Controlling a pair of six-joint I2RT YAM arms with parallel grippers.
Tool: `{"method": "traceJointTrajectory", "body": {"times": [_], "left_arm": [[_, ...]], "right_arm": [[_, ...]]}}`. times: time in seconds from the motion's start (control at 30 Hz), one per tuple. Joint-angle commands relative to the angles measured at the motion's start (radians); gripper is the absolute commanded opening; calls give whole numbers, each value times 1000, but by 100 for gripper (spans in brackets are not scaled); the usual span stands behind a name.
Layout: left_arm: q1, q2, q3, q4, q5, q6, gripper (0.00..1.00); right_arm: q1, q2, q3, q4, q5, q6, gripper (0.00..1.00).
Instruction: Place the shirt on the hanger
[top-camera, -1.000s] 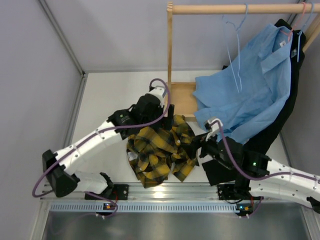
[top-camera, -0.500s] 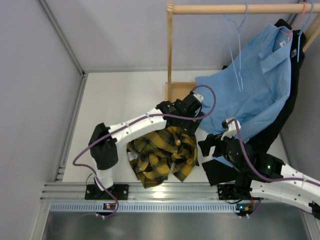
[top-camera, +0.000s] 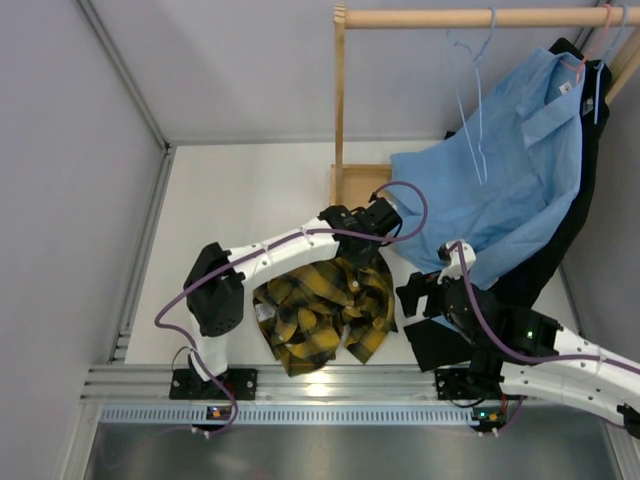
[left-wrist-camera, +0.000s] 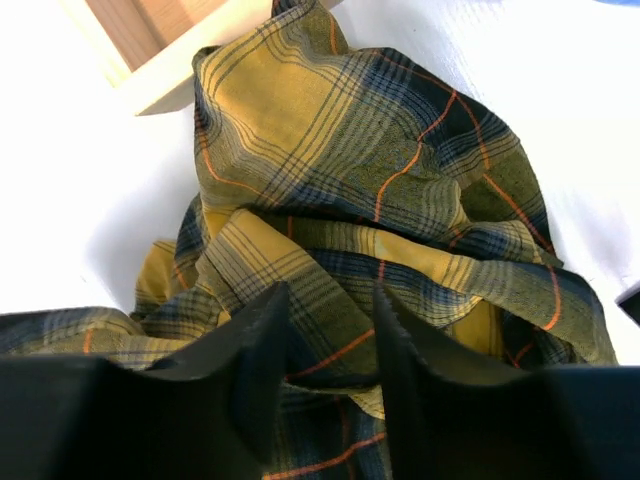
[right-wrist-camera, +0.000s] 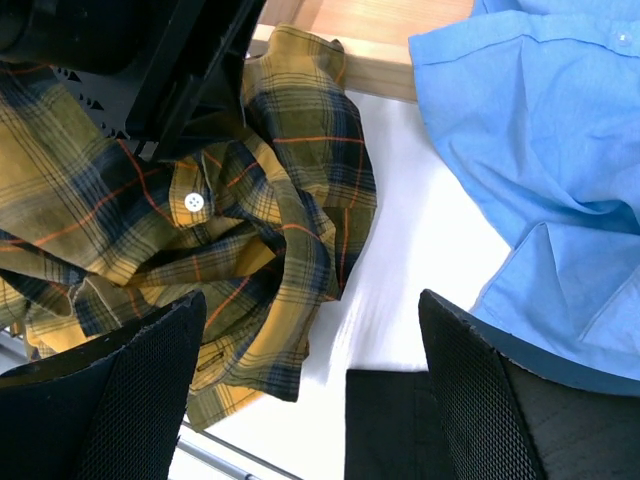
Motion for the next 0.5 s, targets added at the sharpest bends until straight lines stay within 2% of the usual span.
{"method": "traceJointTrajectory", "body": {"times": [0.0,0.03,0.07,0.17,0.2,0.37,0.47], "left_arm": [[0,-32,-2,-14,-20,-13,40],[2,-26,-5,-14,-17,-15,35],[0,-26,-9,-14,-16,-16,21],[0,-38,-19,-14,-11,-21,8],[0,-45,-19,-11,-11,-21,0],[2,-146,-22,-3,-26,-3,0],[-1,-256,-80,59,-20,22,0]], "right_arm": [[-12,3,-5,26,9,-1,84],[-11,3,-4,26,9,-4,84],[-12,3,-4,26,10,-5,84],[-14,-4,-4,26,12,-10,84],[-14,-4,-5,26,15,-13,85],[-21,12,-11,27,32,-2,86],[-72,44,-8,39,-3,2,85]]}}
